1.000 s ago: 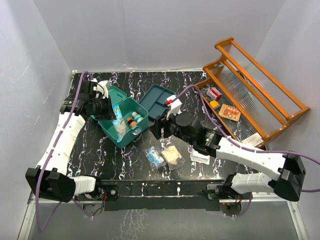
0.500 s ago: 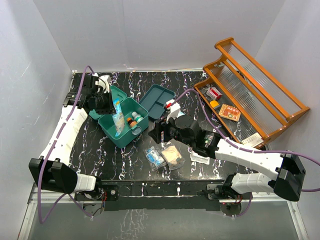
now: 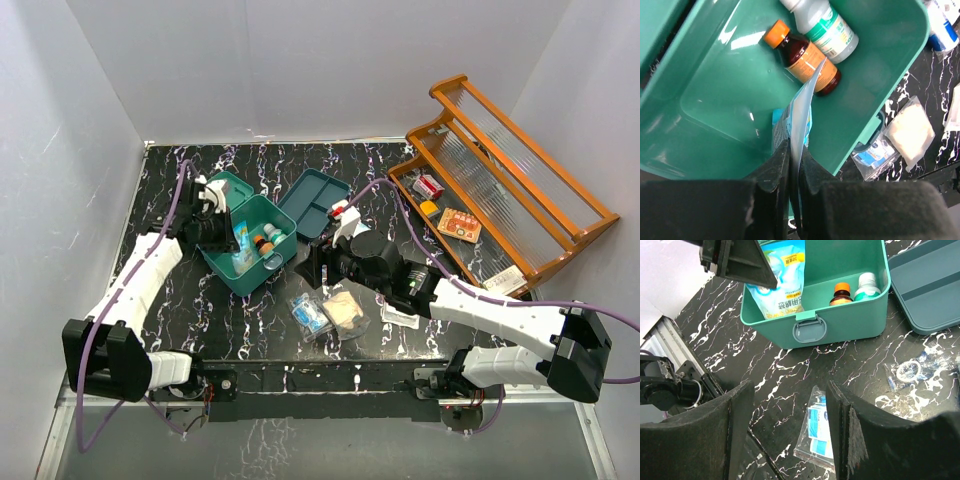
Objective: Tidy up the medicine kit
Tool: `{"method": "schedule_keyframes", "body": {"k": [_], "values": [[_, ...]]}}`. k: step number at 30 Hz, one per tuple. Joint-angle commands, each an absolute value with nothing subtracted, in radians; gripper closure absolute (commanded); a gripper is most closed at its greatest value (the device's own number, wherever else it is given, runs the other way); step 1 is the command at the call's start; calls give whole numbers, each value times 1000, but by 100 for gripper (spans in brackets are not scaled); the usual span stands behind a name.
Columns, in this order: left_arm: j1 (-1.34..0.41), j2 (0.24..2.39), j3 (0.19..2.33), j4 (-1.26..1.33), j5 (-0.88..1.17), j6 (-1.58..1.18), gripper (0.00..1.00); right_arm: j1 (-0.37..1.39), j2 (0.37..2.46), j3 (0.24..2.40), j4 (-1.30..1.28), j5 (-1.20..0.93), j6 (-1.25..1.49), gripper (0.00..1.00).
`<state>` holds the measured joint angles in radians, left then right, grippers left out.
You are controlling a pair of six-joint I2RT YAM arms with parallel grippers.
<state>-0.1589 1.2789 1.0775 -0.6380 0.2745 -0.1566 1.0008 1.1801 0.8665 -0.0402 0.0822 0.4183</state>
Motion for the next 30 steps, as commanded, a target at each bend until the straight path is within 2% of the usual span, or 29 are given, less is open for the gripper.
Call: {"method": "schedule_keyframes", "body": {"k": [1,4,10,15,22,26,30], "values": [[-153,1199,1006,-531,335,-184,96,1000,1171,853,37,65,434,43],[-153,1206,988,-533,302,-194,93,1000,1170,853,40,63,434,43],[-153,1231,972,-547,215,-207,73,1000,1176,859,46,53,430,42],[-153,1240,936,-527,226,-229,67,1000,1180,862,49,55,426,42],[-153,1238,1020,-595,83,-222,46,1000,1179,859,49,62,427,41],[-153,1229,1081,-623,53,-212,38,1000,1179,858,54,68,426,41],[-153,1201,1100,-618,33,-211,36,1000,1179,854,55,74,427,41]]}}
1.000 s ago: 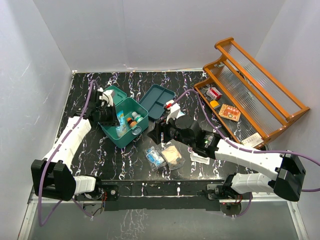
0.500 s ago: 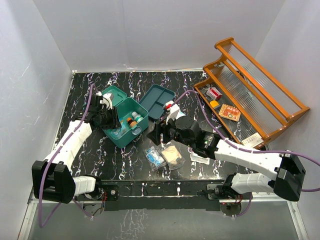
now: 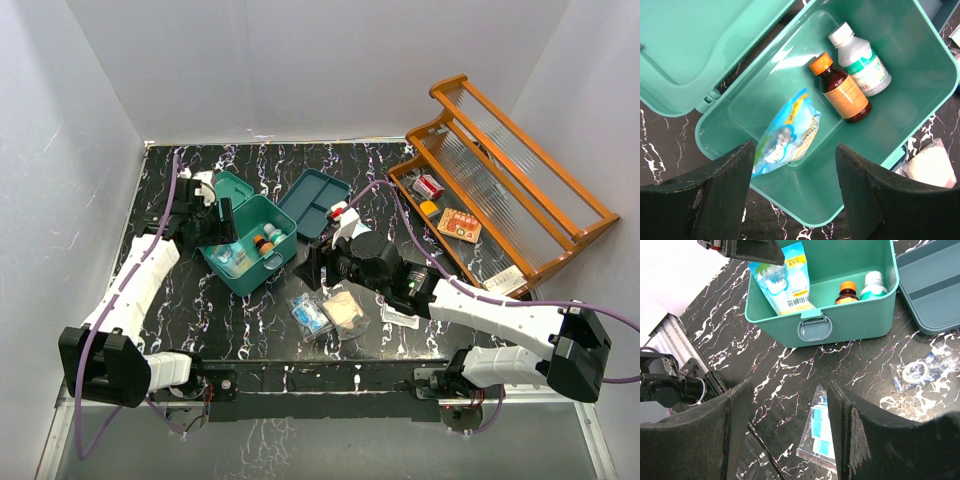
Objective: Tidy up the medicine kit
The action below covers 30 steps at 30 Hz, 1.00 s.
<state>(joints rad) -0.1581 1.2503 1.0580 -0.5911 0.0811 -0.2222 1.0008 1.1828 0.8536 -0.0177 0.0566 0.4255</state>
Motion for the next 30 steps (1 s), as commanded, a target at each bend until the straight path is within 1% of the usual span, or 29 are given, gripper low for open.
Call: {"method": "schedule_keyframes", "body": {"k": [1,3,5,7,11,17,21,28,30], "values": [[-153,1194,1098,-614,26,-212,36,1000,1178,852,55,76,427,41],[-153,1176,1086,-596,8,-224,38,1000,1176,848,58,78,429,41],[-153,1158,1066,-573,-12,-244,43,1000,1175,843,62,78,432,41],[-155,1143,1032,-538,-28,-276,51,1000,1177,839,68,78,434,41],[-189,1141,968,-500,-111,-347,60,1000,1184,832,76,74,442,41],[-334,1232,958,-492,-350,-480,63,1000,1187,819,87,67,449,41],[-373,1316,975,-507,-432,-574,67,1000,1183,812,83,87,456,41],[-377,1449,1017,-537,-448,-667,67,1000,1164,781,66,167,477,42],[-377,1467,1004,-501,-440,-679,70,1000,1163,777,66,169,479,42]]}}
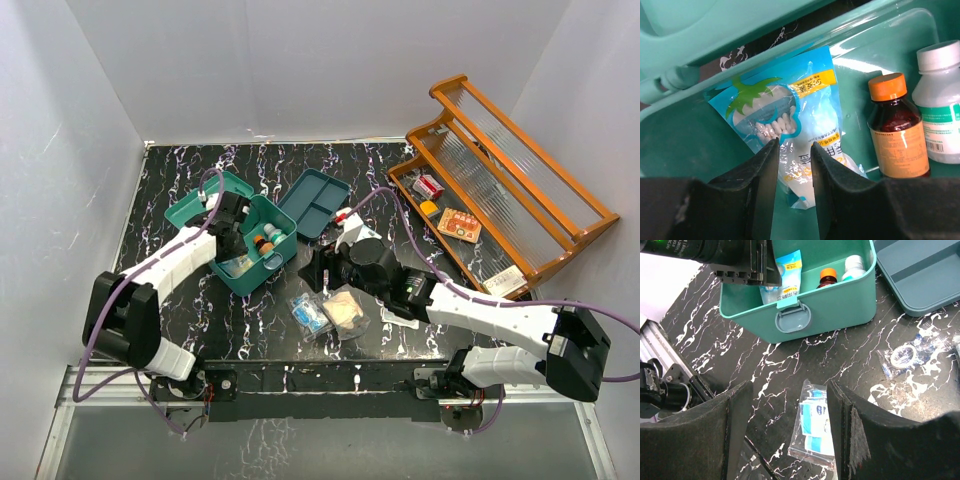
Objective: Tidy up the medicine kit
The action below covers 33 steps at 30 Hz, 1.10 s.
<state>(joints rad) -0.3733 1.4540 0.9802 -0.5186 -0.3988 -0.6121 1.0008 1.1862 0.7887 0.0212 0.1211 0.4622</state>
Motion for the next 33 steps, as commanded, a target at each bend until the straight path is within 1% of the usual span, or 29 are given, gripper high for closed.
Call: {"method": "schedule_keyframes", "body": {"k": [1,6,15,19,20,26,28,33], "values": [[-377,1481,999,-484,-434,-685,71,999,1162,775,66,167,481,42],[-378,1552,991,-451,-414,-714,76,999,1160,774,62,175,480,42],[-377,1625,987,-439,-383,-724,79,999,1159,771,54,193,482,42],[-377,1622,985,-440,-374,-722,80,998,1161,777,39,219,488,42],[-378,1619,985,-440,-369,-720,79,999,1160,778,32,232,496,42],[-377,1549,1000,-462,-307,-689,66,999,1148,774,-40,363,555,39],[-378,1498,1022,-478,-288,-662,60,998,1141,769,-69,394,570,38],[-377,1376,1095,-493,-187,-561,48,998,1144,764,-159,378,571,38]]}}
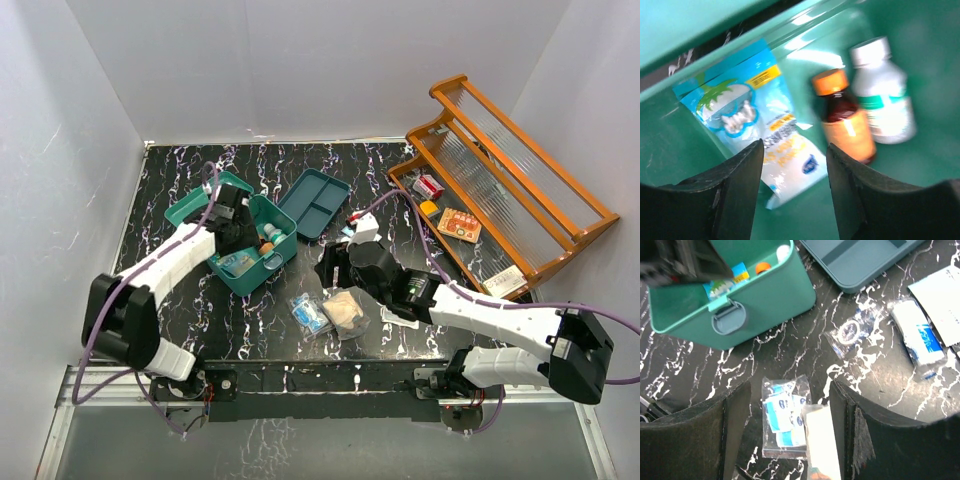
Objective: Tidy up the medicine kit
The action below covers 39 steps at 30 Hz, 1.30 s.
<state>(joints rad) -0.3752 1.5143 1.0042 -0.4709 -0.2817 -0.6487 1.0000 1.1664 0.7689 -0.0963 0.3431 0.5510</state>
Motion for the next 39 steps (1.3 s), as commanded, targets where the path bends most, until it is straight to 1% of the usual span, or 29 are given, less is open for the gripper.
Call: {"method": "schedule_keyframes", "body": {"k": [1,9,16,18,22,28,34,36,39], "values": [[-378,1335,1102,-499,-164,-546,46,998,1148,769,-191,369,573,38],[-376,1111,1111,-530,-52,-473,43,997,1140,749,-453,367,636,40],[-376,906,1038,-440,70,-486,39,992,1193,733,-540,287,658,50],[-376,880,1025,-433,70,-494,38,992,1221,738,-552,287,656,51],[-376,857,1020,-443,71,-513,37,989,1269,749,-544,285,631,50],[-376,863,1018,-416,124,-538,37,983,1347,739,-497,240,606,51],[-376,878,1005,-356,166,-551,35,964,1381,699,-436,195,595,56],[-376,887,999,-337,184,-554,35,953,1391,685,-421,188,599,61],[-376,901,985,-303,220,-557,35,940,1399,675,-396,173,600,72]]}}
